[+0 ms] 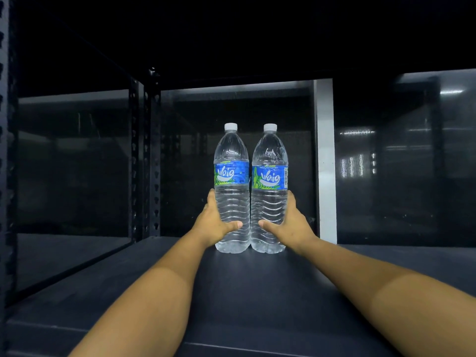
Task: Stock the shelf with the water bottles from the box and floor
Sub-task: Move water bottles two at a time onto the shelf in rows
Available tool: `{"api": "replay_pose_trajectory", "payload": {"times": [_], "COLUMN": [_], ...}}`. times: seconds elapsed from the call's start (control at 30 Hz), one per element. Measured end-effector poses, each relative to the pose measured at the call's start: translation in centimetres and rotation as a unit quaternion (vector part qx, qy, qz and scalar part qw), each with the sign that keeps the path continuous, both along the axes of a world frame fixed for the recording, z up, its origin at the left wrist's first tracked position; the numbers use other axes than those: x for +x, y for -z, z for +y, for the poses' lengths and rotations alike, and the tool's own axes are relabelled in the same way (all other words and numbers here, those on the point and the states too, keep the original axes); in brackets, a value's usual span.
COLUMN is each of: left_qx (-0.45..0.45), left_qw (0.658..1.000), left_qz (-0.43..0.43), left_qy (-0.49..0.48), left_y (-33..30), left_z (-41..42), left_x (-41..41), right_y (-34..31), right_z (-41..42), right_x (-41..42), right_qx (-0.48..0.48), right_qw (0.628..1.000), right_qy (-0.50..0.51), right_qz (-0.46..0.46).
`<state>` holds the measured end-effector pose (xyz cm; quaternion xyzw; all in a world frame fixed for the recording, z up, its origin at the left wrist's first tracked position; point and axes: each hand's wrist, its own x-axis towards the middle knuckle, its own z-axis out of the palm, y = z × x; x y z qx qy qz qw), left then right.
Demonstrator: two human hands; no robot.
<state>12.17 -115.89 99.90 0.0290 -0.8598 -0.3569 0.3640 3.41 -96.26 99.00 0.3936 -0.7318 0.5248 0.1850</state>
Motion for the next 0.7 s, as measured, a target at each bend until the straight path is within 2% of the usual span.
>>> {"api": "replay_pose_trajectory", "payload": {"times": [0.3, 0.4, 0.53, 0.7], "left_qx": [0.013, -0.010, -0.054, -0.090], "left_qw": [0.999, 0.995, 0.983, 0.973], "left_qz": [-0.047, -0.096, -0.174, -0.212], "left_qy": [-0.002, -0.011, -0.021, -0.029], "left_y": [-0.2, -0.4, -0.9, -0.9], "left_z": [0.1, 0.0, 1.7, 2.7], "left_x": [0.5, 0.9, 3.2, 5.3], "right_y": [-0.4, -0.6, -1.2, -1.5], "right_z": [0.6, 1.0, 1.8, 2.8], "right_x": [0.3, 0.5, 1.0, 2.7], "right_qx": [0.035, 0.059, 0.122, 0.248], "right_qw": [0.999, 0.998, 0.990, 0.965], "right_qy": [-0.010, -0.010, 0.014, 0.039], "right_qz": [-0.021, -0.035, -0.063, -0.069]}}
